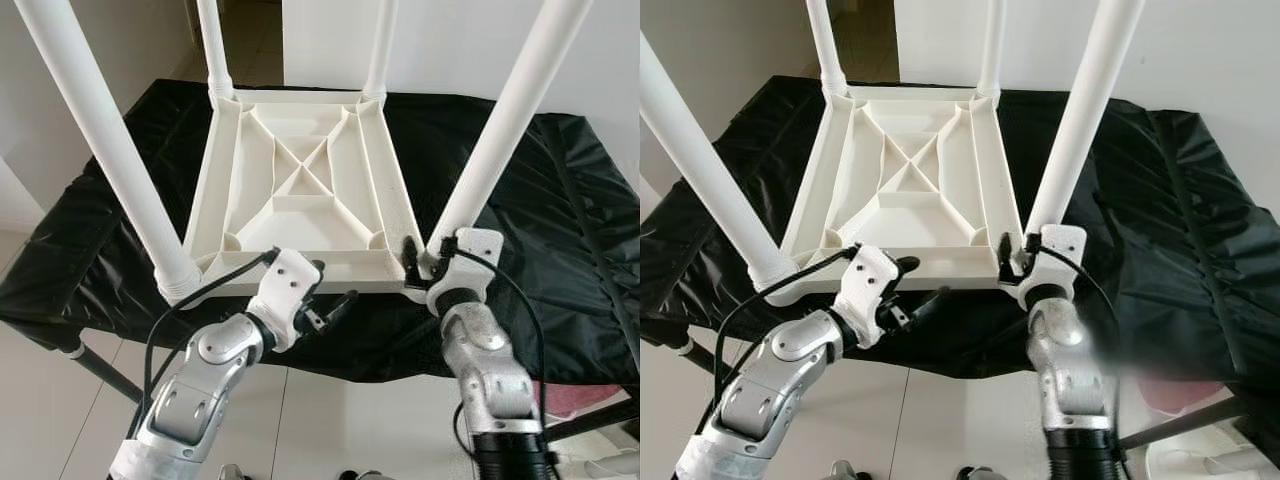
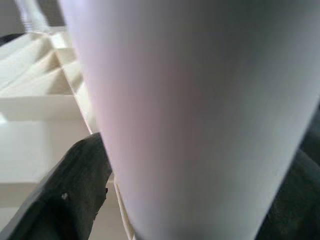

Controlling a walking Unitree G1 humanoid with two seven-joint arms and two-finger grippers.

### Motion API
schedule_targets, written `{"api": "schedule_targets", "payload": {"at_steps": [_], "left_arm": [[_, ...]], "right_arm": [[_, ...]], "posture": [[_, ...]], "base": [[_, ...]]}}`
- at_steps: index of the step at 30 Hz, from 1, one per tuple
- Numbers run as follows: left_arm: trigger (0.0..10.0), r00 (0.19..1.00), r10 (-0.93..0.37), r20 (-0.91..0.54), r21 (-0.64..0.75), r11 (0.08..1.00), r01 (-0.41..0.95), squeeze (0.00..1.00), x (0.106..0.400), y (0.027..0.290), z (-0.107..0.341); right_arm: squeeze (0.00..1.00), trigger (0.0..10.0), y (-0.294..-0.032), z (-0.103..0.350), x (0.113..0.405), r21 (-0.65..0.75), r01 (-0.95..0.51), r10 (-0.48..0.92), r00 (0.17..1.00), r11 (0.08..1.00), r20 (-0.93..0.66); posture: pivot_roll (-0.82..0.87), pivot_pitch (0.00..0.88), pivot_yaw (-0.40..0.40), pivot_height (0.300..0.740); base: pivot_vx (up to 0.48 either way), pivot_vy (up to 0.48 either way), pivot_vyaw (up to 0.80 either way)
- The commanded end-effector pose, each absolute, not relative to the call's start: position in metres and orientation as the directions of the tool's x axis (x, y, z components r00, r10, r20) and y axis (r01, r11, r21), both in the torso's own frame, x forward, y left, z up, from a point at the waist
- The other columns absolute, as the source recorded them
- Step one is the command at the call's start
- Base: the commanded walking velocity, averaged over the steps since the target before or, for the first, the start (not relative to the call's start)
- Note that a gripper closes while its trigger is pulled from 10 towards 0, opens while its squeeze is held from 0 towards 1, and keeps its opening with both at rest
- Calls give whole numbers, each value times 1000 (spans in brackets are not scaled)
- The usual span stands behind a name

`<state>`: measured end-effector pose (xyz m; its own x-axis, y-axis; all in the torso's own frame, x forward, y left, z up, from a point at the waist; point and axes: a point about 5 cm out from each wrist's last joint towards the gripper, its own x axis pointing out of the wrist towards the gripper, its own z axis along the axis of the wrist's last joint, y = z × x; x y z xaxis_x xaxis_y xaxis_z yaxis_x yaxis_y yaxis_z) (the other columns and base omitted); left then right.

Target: Building children table

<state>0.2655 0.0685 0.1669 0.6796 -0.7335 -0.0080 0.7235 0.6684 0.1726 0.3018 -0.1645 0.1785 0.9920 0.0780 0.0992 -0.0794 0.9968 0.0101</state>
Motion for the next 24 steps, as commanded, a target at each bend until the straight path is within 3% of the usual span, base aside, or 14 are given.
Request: {"api": "schedule_targets", "payload": {"at_steps": [1,7,8,10,15,16,17,18,19,20,24], "left_arm": [[10000,717,-697,-12,171,705,688,0,267,71,163],[10000,721,-693,-10,168,710,684,0,269,70,164],[10000,723,-691,-7,166,712,682,0,268,70,164],[10000,722,-692,-6,163,711,683,0,268,69,165],[10000,714,-700,-6,157,705,692,0,268,68,165],[10000,711,-703,-8,157,701,696,0,267,68,165],[10000,711,-703,-8,157,701,696,0,267,68,165],[10000,708,-706,-12,159,698,698,0,267,67,164],[10000,708,-706,-12,159,698,698,0,267,67,164],[10000,707,-707,-16,160,696,700,0,267,67,163],[10000,705,-709,-21,163,694,702,0,266,66,161]], "right_arm": [[0,10000,-164,175,303,25,-143,141,987,989,81],[0,10000,-165,176,308,-8,-283,283,957,959,68],[0,10000,-168,178,312,-114,-387,395,917,915,56],[0,10000,-171,179,316,-162,-444,456,889,881,44],[0,10000,-173,179,322,-168,-480,491,870,861,31],[0,8196,-174,179,324,-176,-491,502,864,853,24],[0,8196,-174,179,324,-176,-491,502,864,853,24],[0,4863,-174,178,326,-177,-503,513,858,846,14],[0,4863,-174,178,326,-177,-503,513,858,846,14],[0,235,-175,176,327,-181,-511,519,855,841,2],[0,0,-176,170,328,-173,-536,541,841,826,-20]], "posture": [[-15,97,-16,740],[-14,104,-15,740],[-15,108,-16,740],[-15,109,-15,740],[-13,108,-14,740],[-11,107,-13,740],[-11,107,-13,740],[-9,106,-12,740],[-9,106,-12,740],[-7,104,-13,740],[-8,102,-12,740]], "base": [[0,0,0],[0,0,0],[0,0,0],[0,0,0],[0,0,0],[0,0,0],[0,0,0],[0,0,0],[0,0,0],[0,0,0],[0,0,0]]}}
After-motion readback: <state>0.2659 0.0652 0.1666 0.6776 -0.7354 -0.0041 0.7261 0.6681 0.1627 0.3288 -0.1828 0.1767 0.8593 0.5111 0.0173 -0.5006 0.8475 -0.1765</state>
